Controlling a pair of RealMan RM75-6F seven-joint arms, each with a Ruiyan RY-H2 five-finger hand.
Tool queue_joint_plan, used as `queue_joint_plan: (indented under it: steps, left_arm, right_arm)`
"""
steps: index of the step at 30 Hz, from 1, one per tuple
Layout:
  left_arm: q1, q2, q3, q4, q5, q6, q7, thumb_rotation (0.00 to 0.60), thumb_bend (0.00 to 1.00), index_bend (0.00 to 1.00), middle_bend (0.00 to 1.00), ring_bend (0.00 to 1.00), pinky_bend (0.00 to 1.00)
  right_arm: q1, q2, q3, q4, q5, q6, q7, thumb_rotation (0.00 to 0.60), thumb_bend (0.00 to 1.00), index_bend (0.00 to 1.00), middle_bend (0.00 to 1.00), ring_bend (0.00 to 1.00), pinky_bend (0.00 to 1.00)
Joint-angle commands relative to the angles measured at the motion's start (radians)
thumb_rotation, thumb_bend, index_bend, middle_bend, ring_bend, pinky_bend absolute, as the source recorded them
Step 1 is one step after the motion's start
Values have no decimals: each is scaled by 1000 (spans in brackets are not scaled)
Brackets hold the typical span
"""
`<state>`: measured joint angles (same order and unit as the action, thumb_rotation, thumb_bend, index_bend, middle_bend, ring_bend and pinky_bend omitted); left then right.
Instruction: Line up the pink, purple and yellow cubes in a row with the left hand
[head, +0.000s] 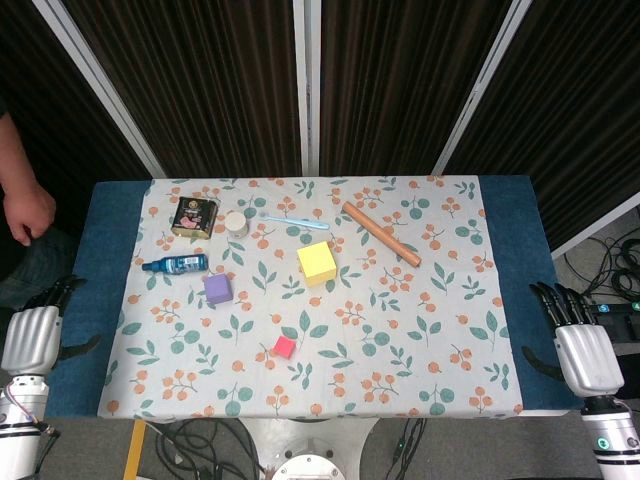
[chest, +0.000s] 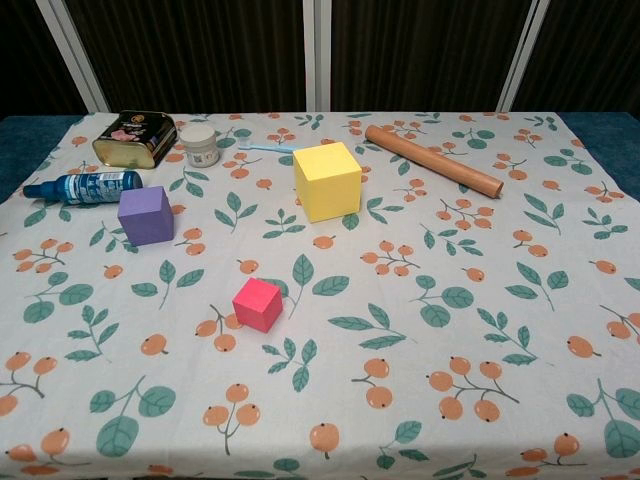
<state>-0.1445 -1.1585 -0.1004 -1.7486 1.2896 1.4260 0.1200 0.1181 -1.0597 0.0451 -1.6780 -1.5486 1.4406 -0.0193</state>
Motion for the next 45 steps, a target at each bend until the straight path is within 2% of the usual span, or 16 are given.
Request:
queue_joint_plan:
  steps: [1, 13, 16, 20, 25, 30, 36, 45]
  left_arm:
    - [2, -5, 0, 6, -4, 1, 4, 600, 180, 251, 262, 255, 282]
    - [-21, -23, -18, 31, 34, 1, 14, 600, 167, 251, 262, 255, 280]
    - [-68, -24, -40, 48, 76, -35, -23, 600, 159, 252, 262, 255, 280]
    - [-169, -34, -95, 74, 127, -112, -109, 600, 152, 251, 262, 255, 280]
    - [-307, -70, -167, 104, 132, -233, -198, 600, 133, 251, 262, 255, 280]
    - [-460, -123, -217, 136, 97, -398, -254, 600, 98, 251, 262, 255, 281]
    - [-626, -249, -241, 243, 20, -566, -228, 600, 60, 244, 245, 250, 281]
    - [-801, -444, -262, 422, -207, -723, -114, 600, 0, 144, 170, 175, 282]
  right_arm:
    - [1, 0, 0, -1, 0, -1, -2, 600, 156, 0, 38, 0, 74]
    - [-10, 3, 2, -1, 0, 23, 0, 600, 157, 0, 38, 0, 74]
    - [-10, 7, 5, -2, -3, 29, 0, 600, 157, 0, 37, 0, 74]
    - [-10, 12, 6, -3, -16, 38, 6, 600, 157, 0, 37, 0, 74]
    - [-12, 22, 5, -8, -27, 47, 5, 600, 157, 0, 37, 0, 74]
    - [-15, 33, 4, -19, -33, 52, -3, 600, 157, 0, 37, 0, 74]
    - [-10, 37, 2, -27, -33, 41, -11, 600, 157, 0, 37, 0, 74]
    - [-1, 46, 5, -32, -24, 23, -19, 600, 157, 0, 37, 0, 74]
